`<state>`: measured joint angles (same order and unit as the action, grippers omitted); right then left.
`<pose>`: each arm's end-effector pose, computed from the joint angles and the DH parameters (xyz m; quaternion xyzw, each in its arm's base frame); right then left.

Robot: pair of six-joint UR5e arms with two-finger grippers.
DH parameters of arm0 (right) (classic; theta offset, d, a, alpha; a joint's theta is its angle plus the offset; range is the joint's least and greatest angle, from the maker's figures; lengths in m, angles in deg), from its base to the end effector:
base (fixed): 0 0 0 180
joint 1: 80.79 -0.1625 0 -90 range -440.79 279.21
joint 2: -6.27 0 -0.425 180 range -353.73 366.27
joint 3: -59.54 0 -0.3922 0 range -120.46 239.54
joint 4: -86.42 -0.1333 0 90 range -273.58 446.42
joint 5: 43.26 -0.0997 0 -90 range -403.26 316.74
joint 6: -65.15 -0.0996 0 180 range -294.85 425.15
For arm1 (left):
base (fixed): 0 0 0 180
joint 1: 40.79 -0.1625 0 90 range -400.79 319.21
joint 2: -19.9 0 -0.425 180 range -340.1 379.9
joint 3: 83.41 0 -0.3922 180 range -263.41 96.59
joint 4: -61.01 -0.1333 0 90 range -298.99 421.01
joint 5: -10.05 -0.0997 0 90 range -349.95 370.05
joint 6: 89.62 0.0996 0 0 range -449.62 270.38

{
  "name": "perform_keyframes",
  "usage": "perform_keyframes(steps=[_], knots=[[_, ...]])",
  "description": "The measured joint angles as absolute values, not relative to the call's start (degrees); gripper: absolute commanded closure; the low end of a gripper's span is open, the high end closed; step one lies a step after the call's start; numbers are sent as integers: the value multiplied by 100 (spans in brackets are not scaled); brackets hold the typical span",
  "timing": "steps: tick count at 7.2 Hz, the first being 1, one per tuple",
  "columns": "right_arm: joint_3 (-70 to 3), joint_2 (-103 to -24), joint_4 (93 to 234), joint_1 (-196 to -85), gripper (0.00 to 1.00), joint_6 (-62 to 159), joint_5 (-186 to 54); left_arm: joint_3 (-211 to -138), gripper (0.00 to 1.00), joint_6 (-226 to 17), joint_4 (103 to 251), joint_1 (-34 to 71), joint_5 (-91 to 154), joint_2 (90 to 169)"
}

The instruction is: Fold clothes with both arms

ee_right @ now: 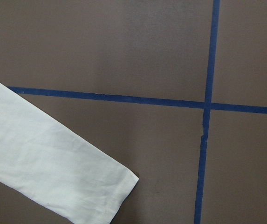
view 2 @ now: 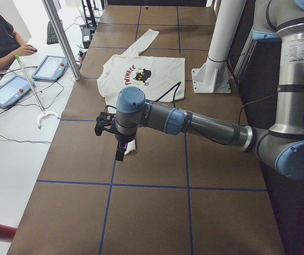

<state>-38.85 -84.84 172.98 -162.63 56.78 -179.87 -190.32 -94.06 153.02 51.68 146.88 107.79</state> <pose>-0.0095 -0.4952 0.5864 0.0283 -0.4021 -0.0353 0.9145 -0.0812 -0.4756 0.5234 0.1274 0.3954 0.0033 0.9096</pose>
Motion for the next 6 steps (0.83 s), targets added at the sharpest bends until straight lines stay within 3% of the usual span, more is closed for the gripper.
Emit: perform_keyframes(steps=[3, 4, 5, 6], knots=[[-3828, -8591, 16703, -15571, 3, 4750, -17985, -18868, 0, -9379, 15585, 5134, 14773, 10772], [-3694, -8594, 16365, -15324, 8, 4414, -17975, -18848, 0, -9384, 15692, 5106, 14989, 10768], [-3370, -8572, 15817, -15151, 21, 4065, -17953, -18837, 0, -9391, 15763, 5084, 15203, 10764], [-3000, -8534, 15195, -15054, 23, 3700, -17930, -18831, 0, -9400, 15790, 5075, 15297, 10763]])
